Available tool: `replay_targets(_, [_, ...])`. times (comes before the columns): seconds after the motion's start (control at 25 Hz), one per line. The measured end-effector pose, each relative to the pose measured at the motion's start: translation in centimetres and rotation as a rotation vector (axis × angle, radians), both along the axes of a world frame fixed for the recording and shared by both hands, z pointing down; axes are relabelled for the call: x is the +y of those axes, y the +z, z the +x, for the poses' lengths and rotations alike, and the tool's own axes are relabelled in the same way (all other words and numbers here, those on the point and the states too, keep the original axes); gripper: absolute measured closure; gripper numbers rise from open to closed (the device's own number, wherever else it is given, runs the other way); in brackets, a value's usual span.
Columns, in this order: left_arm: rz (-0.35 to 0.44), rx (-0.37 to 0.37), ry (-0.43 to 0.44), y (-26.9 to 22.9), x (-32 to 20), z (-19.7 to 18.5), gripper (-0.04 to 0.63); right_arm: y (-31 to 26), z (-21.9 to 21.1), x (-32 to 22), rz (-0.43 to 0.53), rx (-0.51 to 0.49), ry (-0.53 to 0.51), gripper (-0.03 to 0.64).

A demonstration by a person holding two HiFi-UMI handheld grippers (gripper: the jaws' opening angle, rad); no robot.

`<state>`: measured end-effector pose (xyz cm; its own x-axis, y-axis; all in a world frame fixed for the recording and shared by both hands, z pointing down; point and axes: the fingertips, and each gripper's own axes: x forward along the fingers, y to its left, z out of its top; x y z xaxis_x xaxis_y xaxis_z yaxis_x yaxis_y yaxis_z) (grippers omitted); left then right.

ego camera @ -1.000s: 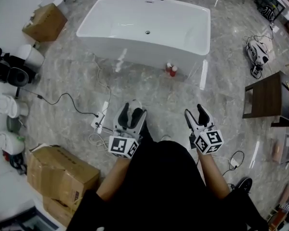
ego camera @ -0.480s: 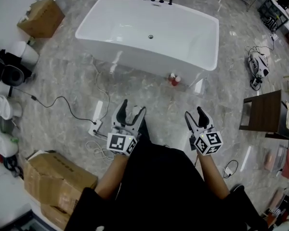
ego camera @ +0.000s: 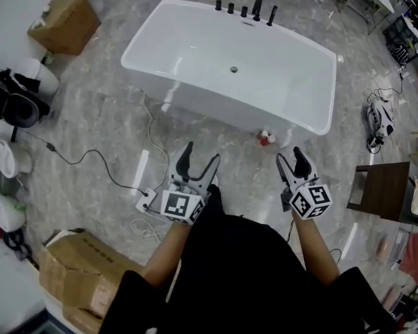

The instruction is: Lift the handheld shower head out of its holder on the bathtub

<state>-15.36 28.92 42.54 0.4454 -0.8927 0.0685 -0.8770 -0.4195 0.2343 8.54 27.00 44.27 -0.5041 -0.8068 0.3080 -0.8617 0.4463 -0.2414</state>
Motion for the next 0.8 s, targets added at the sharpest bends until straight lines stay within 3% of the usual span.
replay_targets(0.36, [-0.035, 0.002, 0.039, 0.7, -7.4, -6.0, 0.299, 0.0, -6.6, -6.7, -0.026, 0.008, 0.019, 0.383])
replay_targets(0.8, [-0.024, 0.021, 0.097, 1.0, -12.6, -6.4, 0.299, 1.1, -6.2, -9.2, -0.062, 0.028, 0.091, 0.383])
